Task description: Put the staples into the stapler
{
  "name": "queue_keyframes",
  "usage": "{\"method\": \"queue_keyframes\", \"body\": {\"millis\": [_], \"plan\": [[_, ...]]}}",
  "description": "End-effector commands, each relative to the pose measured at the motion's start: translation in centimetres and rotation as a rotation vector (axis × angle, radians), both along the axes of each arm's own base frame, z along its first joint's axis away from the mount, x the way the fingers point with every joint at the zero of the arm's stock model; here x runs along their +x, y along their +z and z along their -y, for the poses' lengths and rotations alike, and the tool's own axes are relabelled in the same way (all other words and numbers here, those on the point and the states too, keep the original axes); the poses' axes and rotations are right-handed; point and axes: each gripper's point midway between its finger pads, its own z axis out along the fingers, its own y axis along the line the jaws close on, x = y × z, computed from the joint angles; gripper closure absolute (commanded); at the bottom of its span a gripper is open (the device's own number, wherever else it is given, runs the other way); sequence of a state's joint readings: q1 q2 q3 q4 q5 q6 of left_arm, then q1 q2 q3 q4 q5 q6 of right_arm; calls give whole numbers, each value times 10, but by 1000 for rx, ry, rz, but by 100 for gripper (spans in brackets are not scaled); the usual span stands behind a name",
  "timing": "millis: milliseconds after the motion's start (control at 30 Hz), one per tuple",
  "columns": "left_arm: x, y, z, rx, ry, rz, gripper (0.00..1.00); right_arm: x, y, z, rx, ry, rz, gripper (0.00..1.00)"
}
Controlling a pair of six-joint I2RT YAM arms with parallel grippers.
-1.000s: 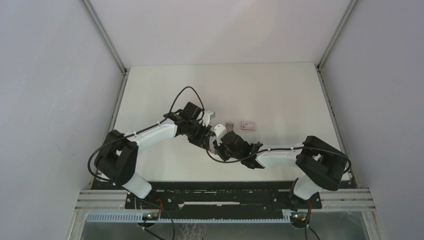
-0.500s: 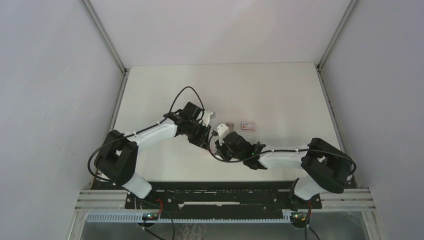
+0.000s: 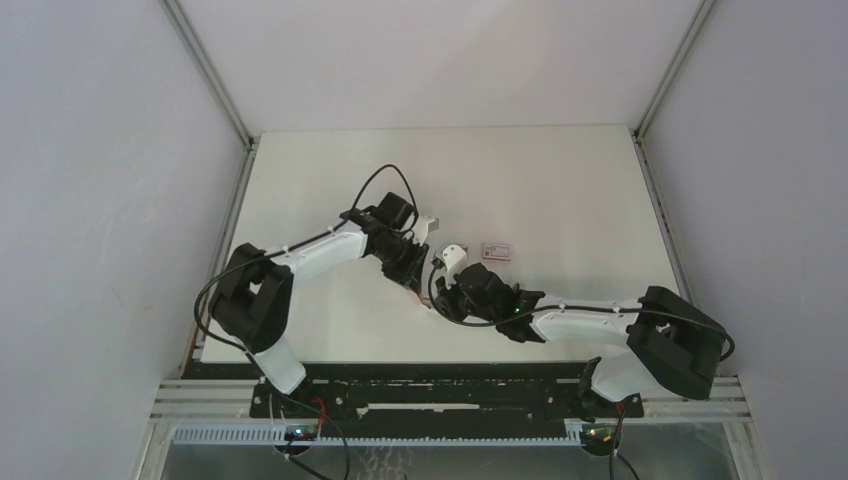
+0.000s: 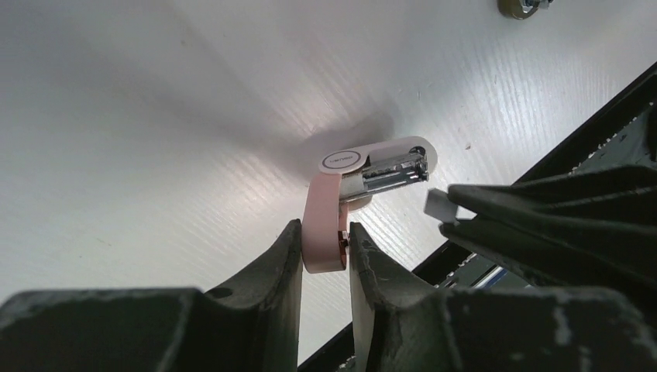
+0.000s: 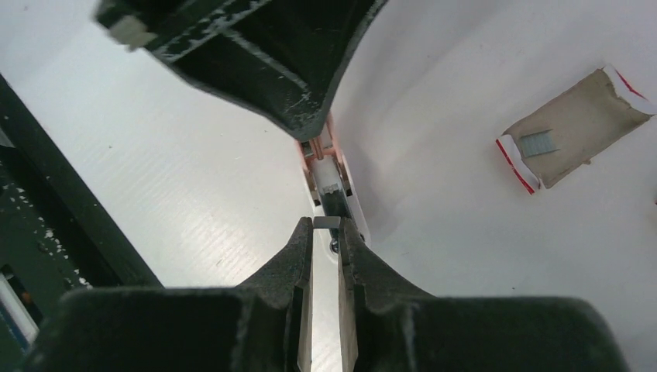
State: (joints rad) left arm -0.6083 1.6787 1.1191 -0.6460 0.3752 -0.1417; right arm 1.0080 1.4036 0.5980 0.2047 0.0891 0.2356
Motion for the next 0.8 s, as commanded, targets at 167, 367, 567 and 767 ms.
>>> {"method": "queue_keyframes", "body": {"millis": [167, 367, 567, 767], "plan": [[34, 20, 10, 51, -56, 84, 73, 2, 32, 9, 117, -42, 32, 98], [40, 27, 15, 48, -80, 114, 68, 5, 40, 17, 143, -58, 44, 98], [52, 28, 17, 57, -68, 156, 57, 10, 37, 17, 155, -62, 44, 98], [68, 48, 6, 63, 68, 283, 32, 14, 38, 16, 169, -53, 43, 98]]}}
